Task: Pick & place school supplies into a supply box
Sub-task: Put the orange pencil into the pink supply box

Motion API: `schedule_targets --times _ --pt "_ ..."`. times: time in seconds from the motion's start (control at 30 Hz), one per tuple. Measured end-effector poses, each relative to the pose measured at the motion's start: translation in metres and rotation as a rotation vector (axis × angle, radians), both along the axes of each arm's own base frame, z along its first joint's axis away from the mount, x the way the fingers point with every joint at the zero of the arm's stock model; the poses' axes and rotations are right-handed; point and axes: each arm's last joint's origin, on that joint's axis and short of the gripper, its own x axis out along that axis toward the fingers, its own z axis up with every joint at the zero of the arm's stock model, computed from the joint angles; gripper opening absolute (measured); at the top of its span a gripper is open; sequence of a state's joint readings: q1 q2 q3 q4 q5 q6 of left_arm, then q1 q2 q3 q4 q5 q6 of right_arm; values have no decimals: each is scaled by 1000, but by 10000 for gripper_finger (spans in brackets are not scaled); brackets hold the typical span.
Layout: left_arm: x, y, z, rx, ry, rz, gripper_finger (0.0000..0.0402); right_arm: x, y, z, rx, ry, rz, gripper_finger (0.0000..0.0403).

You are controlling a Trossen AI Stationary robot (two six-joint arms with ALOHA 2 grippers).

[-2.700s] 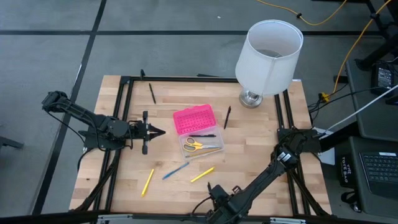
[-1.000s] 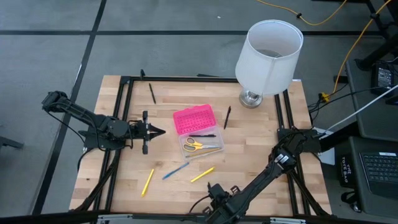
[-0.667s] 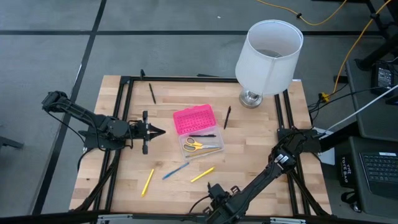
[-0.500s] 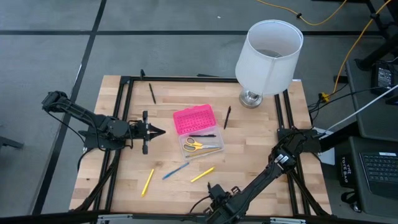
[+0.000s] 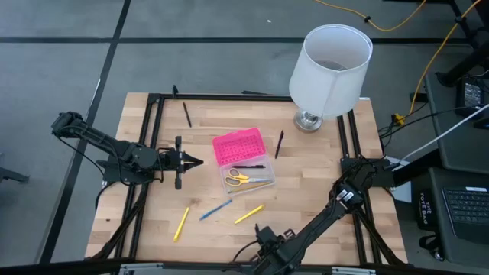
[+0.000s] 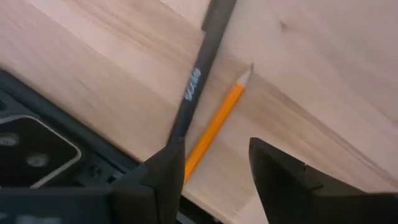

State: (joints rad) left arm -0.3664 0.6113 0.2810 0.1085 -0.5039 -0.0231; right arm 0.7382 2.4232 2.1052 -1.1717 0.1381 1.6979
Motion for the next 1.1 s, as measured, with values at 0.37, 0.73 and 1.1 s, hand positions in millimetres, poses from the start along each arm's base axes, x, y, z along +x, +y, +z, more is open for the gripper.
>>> schedule_targets --times 0.37,0.73,1.1 --pt "0 0 0 0 0 0 6 -9 16 -1 58 3 39 181" --pt "0 0 0 0 0 0 6 -9 27 -6 114 -24 58 181" --pt "0 0 0 -8 -1 2 6 -7 29 -11 136 -26 61 181"
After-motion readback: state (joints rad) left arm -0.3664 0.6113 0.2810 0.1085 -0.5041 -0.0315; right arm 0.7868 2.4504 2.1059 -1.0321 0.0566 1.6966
